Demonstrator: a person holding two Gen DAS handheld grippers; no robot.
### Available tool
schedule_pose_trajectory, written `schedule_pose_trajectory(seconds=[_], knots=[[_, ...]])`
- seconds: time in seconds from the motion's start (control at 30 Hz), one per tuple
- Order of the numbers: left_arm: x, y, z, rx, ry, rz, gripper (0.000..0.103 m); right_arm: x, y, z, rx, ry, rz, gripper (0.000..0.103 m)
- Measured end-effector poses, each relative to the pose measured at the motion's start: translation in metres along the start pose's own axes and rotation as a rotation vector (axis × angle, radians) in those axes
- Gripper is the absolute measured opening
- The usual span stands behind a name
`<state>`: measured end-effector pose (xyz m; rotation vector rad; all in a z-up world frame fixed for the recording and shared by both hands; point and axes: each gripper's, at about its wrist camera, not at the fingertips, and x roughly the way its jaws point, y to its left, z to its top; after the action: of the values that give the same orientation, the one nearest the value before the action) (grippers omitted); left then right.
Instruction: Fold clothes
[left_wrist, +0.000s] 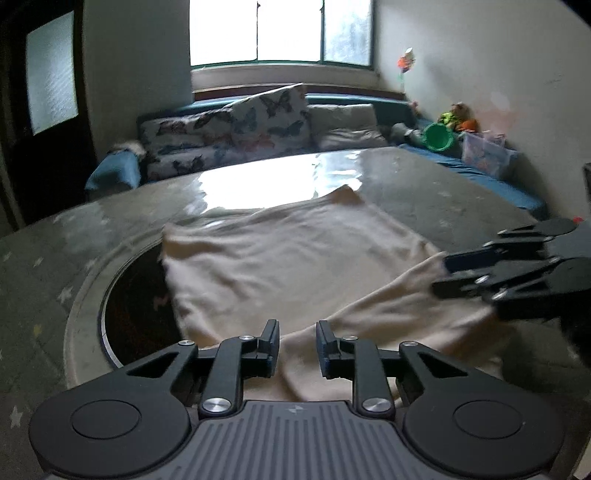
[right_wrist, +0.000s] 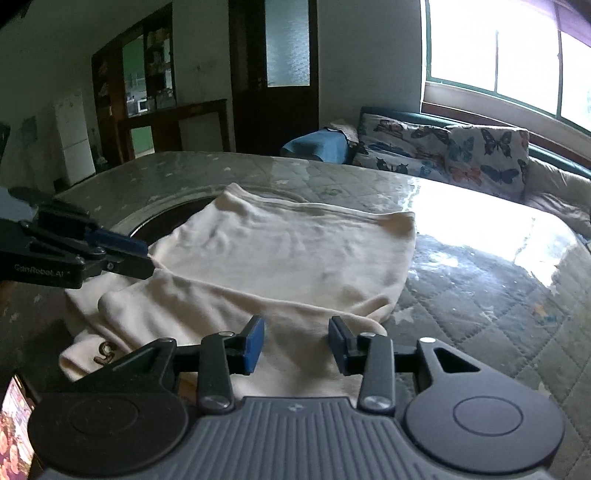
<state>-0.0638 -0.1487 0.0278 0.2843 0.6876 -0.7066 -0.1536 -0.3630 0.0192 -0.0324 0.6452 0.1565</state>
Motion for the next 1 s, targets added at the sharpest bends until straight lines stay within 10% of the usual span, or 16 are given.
schedule_pose_trajectory(seconds=[1.0], knots=[[-0.060,0.012,-0.034,0.241,-0.026,0.000,0.035,-0.057,0.026,-0.020,-0.259,0.061,0.119,0.055]])
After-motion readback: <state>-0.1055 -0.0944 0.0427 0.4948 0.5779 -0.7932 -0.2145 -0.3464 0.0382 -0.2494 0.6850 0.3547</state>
